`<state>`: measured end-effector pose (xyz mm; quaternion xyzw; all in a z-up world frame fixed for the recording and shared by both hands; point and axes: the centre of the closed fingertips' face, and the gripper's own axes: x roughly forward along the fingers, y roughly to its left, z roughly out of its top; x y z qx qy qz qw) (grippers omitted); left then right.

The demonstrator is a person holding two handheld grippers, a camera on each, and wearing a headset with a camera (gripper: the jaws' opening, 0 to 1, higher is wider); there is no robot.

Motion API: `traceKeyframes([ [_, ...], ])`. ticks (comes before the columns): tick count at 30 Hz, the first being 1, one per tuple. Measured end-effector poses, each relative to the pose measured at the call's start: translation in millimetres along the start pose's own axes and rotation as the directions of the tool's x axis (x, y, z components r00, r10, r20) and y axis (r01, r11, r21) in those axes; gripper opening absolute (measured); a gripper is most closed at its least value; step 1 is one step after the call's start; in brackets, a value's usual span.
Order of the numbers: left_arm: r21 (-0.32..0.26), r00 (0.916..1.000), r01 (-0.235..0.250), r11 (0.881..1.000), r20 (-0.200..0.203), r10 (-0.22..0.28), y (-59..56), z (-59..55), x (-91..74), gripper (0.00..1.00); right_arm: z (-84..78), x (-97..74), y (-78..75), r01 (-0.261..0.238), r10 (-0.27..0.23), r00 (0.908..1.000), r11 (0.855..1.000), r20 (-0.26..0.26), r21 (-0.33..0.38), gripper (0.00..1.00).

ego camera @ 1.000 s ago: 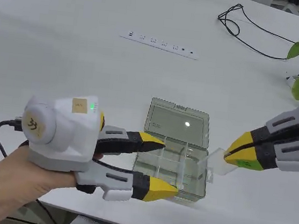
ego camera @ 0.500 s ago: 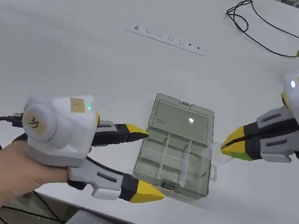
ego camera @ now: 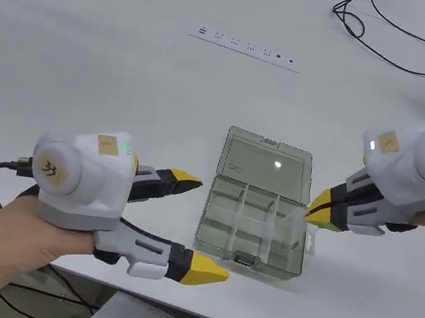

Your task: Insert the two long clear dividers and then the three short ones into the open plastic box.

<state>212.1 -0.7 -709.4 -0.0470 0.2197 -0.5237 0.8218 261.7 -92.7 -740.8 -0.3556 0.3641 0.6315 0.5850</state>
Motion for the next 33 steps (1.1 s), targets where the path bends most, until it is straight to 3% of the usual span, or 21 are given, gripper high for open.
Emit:
traceKeyframes([
  [8, -0.009, 1.0, 0.005, 1.0, -0.003, -0.005, -0.1, -0.9, 1.7, 0.85, -11.6, 10.4, -8.1, -0.005, 0.005, 0.9998, 1.0, -0.018, 0.007, 0.03],
  [24, -0.024, 1.0, 0.005, 1.0, 0.004, -0.005, 0.5, -1.9, 2.0, 0.85, -17.7, 21.3, -11.3, -0.012, 0.013, 0.9992, 1.0, -0.038, 0.006, 0.03],
  [33, -0.027, 0.9999, 0.007, 1.0, 0.013, -0.006, -0.3, -0.7, 2.9, 0.85, -24.2, 30.0, -12.6, -0.035, 0.035, 0.9993, 0.999, -0.011, 0.018, 0.02],
])
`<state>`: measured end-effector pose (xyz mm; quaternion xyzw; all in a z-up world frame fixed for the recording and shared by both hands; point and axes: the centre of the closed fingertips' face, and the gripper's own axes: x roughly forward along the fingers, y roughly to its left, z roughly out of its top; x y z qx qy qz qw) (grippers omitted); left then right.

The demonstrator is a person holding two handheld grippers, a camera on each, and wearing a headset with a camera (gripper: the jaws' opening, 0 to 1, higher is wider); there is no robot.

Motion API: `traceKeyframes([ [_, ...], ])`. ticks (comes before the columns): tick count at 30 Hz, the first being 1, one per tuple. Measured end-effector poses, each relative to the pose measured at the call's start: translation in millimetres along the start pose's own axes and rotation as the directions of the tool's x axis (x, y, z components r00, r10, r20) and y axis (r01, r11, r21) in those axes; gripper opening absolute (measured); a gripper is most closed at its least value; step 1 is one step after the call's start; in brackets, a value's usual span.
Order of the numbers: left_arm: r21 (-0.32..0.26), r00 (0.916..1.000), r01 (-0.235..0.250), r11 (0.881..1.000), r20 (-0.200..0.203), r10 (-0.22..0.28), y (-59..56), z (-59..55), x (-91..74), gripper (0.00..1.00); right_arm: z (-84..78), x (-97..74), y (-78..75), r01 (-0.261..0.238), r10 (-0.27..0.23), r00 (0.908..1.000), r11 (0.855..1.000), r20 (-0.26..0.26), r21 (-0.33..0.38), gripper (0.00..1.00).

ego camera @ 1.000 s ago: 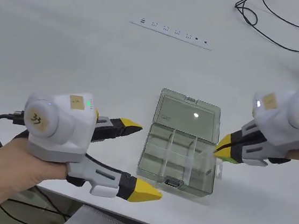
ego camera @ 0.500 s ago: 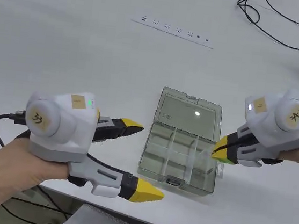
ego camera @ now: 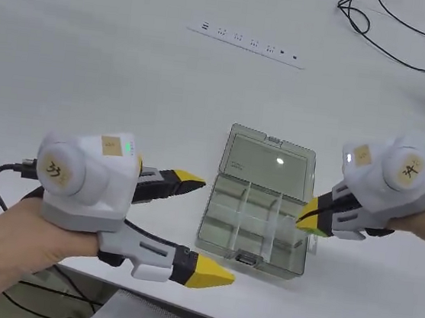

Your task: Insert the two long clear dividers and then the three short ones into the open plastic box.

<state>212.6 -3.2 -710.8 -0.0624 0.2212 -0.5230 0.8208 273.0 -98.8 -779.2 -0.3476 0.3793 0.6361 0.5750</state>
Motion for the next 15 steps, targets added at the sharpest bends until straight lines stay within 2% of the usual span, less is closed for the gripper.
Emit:
traceKeyframes([
  [15, -0.006, 1.0, -0.002, 1.0, 0.001, 0.002, 1.3, -0.3, -0.7, 0.85, -3.7, 10.2, 2.7, 0.0, 0.0, 0.9997, 1.0, 0.025, -0.007, 0.02],
])
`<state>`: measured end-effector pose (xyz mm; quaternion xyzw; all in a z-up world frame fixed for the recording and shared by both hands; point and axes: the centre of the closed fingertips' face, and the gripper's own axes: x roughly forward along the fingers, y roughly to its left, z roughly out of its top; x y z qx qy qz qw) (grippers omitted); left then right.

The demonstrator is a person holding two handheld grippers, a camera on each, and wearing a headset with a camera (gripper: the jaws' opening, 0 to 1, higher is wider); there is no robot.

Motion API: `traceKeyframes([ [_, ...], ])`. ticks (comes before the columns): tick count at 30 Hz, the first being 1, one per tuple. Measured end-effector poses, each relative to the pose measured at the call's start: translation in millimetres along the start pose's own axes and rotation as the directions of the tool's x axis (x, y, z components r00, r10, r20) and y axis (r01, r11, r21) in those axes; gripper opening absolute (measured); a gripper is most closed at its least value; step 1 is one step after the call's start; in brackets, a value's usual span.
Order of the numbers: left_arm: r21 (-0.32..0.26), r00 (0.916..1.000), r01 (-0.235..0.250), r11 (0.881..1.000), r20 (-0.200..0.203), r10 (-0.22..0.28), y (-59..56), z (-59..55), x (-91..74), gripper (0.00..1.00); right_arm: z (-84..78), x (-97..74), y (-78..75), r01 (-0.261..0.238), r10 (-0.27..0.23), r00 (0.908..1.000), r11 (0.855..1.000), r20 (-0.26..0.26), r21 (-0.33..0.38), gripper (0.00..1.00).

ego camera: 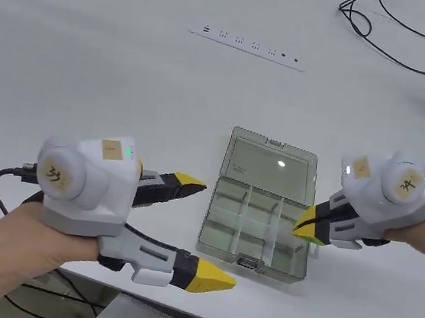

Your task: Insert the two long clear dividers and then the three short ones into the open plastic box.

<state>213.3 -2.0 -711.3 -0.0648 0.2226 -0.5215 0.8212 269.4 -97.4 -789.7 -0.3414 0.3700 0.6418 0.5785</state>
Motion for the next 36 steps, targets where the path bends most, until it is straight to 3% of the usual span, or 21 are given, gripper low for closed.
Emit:
traceKeyframes([
  [6, -0.001, 1.0, 0.001, 1.0, -0.003, -0.001, -0.2, -1.7, 0.0, 0.85, -2.3, 4.9, 0.4, 0.007, -0.007, 0.9999, 1.0, 0.013, -0.013, 0.02],
  [23, -0.008, 0.9999, -0.008, 1.0, -0.006, 0.008, 3.8, -3.3, -2.1, 0.85, -10.6, 22.9, 0.2, 0.011, -0.015, 0.9972, 0.998, -0.073, -0.065, 0.03],
  [36, -0.008, 0.9998, -0.018, 1.0, -0.004, 0.018, 5.0, -2.6, -4.6, 0.85, -11.4, 21.5, 0.0, 0.023, -0.029, 0.9956, 0.998, -0.09, -0.063, 0.04],
])
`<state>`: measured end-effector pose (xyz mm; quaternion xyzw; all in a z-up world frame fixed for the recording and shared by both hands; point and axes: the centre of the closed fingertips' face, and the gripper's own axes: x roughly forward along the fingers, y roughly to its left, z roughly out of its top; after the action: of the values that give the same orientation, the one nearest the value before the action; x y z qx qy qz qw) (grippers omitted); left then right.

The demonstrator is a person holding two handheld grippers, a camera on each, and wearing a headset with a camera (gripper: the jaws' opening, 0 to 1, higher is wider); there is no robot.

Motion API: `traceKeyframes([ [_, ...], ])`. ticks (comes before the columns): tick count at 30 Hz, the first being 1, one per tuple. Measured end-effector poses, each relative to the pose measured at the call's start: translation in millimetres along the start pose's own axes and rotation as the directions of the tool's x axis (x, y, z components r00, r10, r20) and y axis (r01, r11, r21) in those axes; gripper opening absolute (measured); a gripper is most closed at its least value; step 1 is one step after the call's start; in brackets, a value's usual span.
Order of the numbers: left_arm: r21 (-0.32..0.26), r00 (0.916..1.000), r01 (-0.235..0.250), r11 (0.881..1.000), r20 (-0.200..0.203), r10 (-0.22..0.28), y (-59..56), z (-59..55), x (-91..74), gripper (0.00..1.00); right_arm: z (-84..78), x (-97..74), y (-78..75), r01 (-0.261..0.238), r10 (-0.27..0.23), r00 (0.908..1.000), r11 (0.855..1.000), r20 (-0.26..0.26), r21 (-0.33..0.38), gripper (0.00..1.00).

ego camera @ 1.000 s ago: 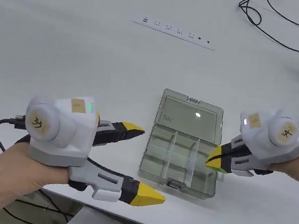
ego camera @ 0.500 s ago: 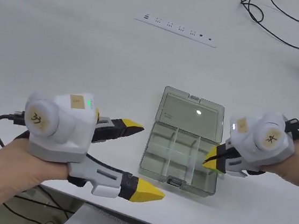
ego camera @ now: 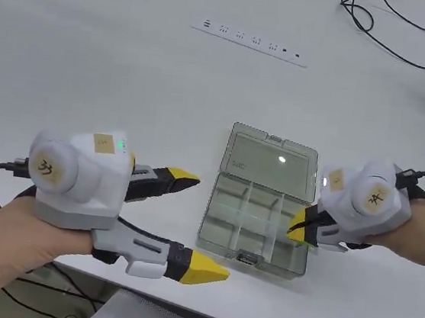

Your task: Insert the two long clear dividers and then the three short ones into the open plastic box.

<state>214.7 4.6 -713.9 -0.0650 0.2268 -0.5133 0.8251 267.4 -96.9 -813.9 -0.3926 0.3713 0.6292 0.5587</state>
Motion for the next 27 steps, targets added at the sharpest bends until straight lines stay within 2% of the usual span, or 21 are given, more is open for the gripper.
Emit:
traceKeyframes([
  [4, 0.001, 1.0, -0.003, 1.0, 0.0, 0.003, 0.1, 0.6, -1.7, 0.85, 1.3, -5.8, -0.4, 0.01, -0.01, 0.9999, 1.0, 0.011, 0.008, 0.07],
  [9, -0.006, 0.9999, -0.011, 1.0, -0.005, 0.011, 2.2, 0.3, -4.4, 0.86, 4.1, -16.8, -1.4, 0.033, -0.035, 0.9982, 0.999, 0.049, 0.042, 0.12],
  [16, 0.004, 0.9998, -0.018, 1.0, -0.012, 0.018, 4.9, 0.2, -8.4, 0.87, 2.1, -35.6, -0.7, 0.071, -0.079, 0.993, 0.994, 0.087, 0.087, 0.18],
  [21, 0.014, 0.9997, -0.02, 1.0, -0.016, 0.02, 6.5, 1.9, -10.0, 0.88, -1.5, -48.6, 0.1, 0.098, -0.112, 0.9875, 0.987, 0.111, 0.124, 0.23],
  [27, 0.029, 0.9994, -0.024, 0.999, -0.026, 0.024, 8.6, 2.2, -12.0, 0.91, -3.9, -63.0, -1.0, 0.135, -0.165, 0.9739, 0.973, 0.155, 0.188, 0.29],
])
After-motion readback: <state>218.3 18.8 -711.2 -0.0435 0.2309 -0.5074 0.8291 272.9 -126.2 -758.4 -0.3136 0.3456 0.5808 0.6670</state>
